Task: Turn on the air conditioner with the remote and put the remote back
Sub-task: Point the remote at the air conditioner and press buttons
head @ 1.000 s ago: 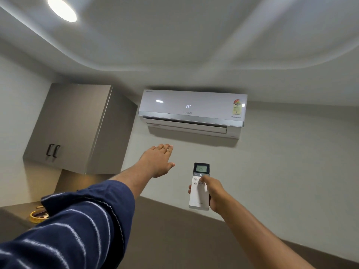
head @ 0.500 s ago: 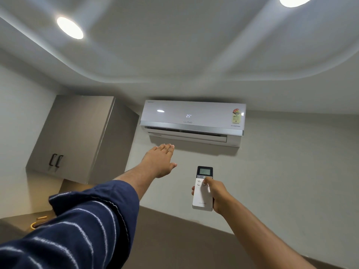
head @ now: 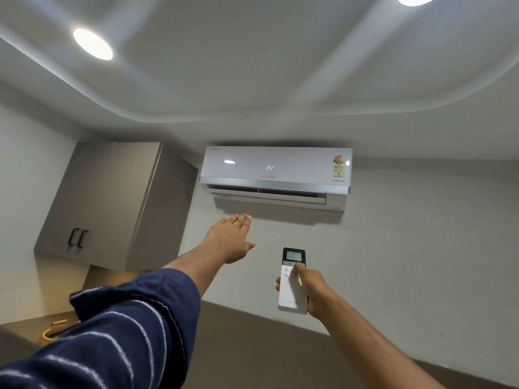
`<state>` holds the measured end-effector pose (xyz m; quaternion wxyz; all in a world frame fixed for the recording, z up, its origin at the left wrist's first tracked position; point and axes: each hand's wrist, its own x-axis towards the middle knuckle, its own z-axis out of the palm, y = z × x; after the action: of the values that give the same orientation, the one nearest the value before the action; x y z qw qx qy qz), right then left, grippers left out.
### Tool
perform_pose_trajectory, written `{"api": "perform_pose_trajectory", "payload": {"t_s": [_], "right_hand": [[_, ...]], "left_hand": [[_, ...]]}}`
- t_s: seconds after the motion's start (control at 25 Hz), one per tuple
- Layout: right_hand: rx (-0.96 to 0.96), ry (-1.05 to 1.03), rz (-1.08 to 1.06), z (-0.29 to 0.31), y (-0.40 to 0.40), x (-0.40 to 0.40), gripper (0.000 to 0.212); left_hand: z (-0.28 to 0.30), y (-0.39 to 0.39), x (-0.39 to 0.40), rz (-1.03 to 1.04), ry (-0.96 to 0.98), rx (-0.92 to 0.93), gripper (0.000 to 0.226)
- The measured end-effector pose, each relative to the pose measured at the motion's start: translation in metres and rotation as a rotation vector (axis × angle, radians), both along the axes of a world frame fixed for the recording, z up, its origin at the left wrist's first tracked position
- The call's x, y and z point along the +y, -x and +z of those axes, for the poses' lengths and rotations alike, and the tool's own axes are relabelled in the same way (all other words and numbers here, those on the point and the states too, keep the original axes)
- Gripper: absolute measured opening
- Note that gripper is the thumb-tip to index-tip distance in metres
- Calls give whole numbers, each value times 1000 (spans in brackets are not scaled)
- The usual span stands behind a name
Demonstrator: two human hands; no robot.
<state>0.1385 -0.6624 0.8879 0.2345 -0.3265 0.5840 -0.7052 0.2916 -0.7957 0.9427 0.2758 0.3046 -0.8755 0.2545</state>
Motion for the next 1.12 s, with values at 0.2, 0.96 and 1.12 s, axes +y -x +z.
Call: {"api": "perform_pose_trajectory", "payload": {"t_s": [0.2, 0.96, 1.12], "right_hand": [[5, -18, -14, -6, 4, 0, 20], [15, -32, -7, -12, -7, 0, 24], [6, -42, 0, -4, -3, 11, 20]], "left_hand": [[-4, 6, 1, -2, 7, -6, 70], [-13, -2, 2, 15, 33, -16, 69], [-14, -4, -1, 23, 32, -25, 69]]}}
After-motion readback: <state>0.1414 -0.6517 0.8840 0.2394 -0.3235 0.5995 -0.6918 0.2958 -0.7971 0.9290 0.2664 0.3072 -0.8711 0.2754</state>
